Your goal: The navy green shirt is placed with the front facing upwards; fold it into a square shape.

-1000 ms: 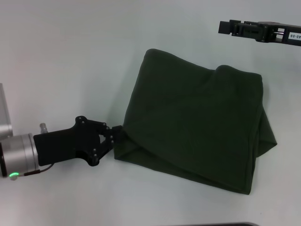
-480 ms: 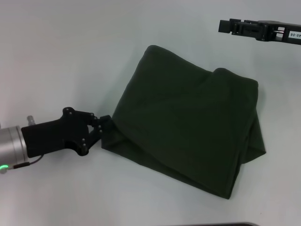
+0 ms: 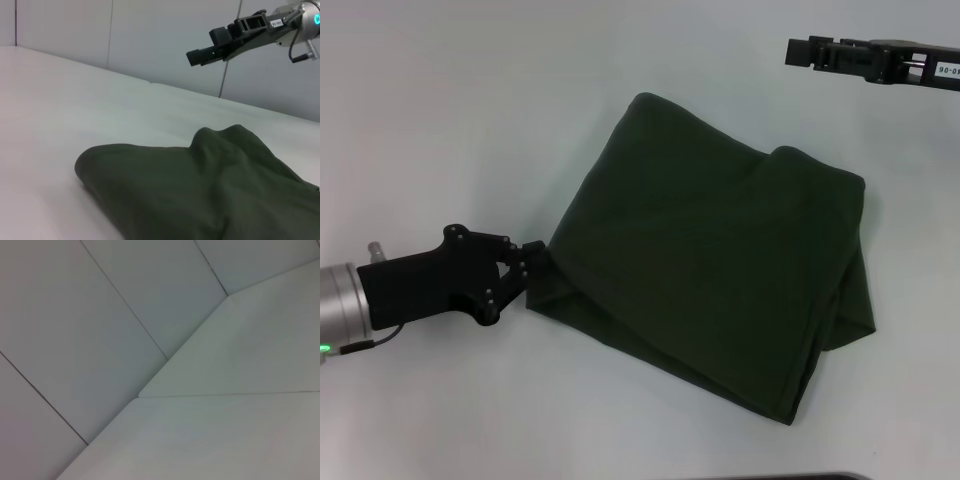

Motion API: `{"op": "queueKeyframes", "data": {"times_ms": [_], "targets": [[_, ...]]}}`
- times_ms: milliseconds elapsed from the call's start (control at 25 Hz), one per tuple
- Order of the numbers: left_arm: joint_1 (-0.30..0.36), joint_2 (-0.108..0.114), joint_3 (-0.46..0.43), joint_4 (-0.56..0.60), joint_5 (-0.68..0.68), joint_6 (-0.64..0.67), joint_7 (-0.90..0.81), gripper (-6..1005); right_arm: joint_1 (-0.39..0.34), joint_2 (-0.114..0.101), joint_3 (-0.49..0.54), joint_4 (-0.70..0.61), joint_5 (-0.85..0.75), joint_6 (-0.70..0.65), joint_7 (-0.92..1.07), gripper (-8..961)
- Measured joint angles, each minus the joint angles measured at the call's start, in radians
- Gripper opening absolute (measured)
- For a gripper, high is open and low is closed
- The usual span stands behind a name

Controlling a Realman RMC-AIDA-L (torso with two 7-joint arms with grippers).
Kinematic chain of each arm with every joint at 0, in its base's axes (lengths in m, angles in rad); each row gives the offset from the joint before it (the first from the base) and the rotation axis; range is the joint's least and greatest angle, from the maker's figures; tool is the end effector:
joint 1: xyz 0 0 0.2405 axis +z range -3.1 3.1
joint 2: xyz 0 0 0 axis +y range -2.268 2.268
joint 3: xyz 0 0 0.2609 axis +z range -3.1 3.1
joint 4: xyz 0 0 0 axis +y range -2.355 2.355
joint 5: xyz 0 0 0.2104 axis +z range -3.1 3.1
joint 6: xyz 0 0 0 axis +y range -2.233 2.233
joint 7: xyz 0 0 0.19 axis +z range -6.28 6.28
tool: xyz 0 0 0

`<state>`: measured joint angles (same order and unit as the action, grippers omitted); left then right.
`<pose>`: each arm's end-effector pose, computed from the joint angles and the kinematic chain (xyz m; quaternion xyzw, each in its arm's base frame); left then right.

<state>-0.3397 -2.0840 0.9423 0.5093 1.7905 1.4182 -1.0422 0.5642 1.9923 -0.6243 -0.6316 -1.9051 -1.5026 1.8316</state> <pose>-0.2980 0.2890 -0.0877 -0.9454 -0.1837 -0.2185 0.1576 0.2520 0.3879 0.0099 -0.8472 0.4089 0.3065 0.1450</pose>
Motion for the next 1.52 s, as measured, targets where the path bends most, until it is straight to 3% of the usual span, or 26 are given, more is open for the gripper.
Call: {"op": "queueKeyframes", "data": {"times_ms": [440,800,960,1200,1520], "targets": [[0.037,0.009,-0.06,0.02,0.082,0.108,-0.026,63,0.011,0.0,0.0,0.0,0.0,0.002,0.001,704],[0.057,-0.023,-0.153,0.069,0.095,0.102,-0.076,67,0.025,-0.002,-0.002,0.0,0.0,0.004,0.001,703],[0.054,-0.027,-0.183,0.082,0.096,0.097,-0.13,69,0.025,-0.001,-0.004,0.0,0.0,0.004,0.001,703],[0.058,-0.031,-0.171,0.107,0.122,0.104,-0.171,288,0.023,-0.001,-0.003,0.0,0.0,0.003,0.0,703],[0.043,-0.049,-0.168,0.107,0.177,0.093,-0.195,651,0.021,-0.002,0.001,0.0,0.0,0.0,0.0,703]]}}
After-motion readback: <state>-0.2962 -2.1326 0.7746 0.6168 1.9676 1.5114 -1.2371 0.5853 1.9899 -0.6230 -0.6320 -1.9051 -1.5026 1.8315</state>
